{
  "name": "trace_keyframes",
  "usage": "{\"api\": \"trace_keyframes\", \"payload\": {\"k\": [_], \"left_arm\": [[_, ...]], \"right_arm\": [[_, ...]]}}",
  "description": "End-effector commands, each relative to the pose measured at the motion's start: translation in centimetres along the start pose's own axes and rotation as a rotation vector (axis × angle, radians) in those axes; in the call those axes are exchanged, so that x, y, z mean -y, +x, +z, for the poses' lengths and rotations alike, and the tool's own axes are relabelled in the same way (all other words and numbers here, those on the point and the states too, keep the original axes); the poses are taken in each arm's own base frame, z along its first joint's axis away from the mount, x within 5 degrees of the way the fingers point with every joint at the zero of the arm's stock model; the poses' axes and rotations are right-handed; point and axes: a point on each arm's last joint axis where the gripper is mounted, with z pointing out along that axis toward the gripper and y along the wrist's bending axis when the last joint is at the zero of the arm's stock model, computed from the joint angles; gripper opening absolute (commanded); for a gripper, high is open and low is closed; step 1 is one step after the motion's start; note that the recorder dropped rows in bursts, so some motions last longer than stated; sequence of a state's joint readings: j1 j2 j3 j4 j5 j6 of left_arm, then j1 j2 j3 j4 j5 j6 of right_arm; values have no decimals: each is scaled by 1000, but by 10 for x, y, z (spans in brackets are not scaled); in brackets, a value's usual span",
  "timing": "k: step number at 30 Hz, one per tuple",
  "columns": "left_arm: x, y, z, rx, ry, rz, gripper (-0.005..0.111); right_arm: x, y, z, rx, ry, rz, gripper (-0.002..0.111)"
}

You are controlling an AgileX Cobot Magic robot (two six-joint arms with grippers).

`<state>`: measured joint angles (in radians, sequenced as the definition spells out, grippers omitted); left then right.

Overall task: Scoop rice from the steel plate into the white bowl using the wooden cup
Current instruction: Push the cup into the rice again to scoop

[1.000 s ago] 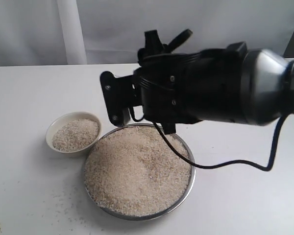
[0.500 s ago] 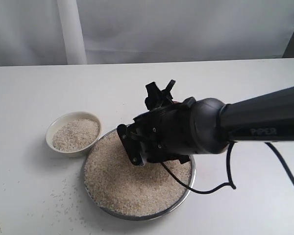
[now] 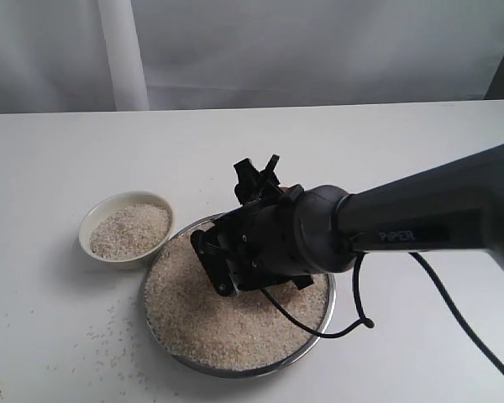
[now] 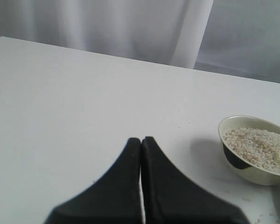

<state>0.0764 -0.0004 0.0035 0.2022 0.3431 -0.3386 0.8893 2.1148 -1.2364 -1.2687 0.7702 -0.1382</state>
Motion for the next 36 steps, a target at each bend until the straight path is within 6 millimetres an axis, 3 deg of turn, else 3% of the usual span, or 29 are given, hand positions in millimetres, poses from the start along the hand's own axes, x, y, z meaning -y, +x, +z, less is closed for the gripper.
{"api": "trace_keyframes", "payload": {"k": [1,36], "left_arm": [[1,-1,0,7,10,-5,0],[1,-1,0,7,10,-5,0]], "right_arm": [[-2,-2,2,6,-4,-16,0],[-16,-49,-28,212,-46,-26,0]]}}
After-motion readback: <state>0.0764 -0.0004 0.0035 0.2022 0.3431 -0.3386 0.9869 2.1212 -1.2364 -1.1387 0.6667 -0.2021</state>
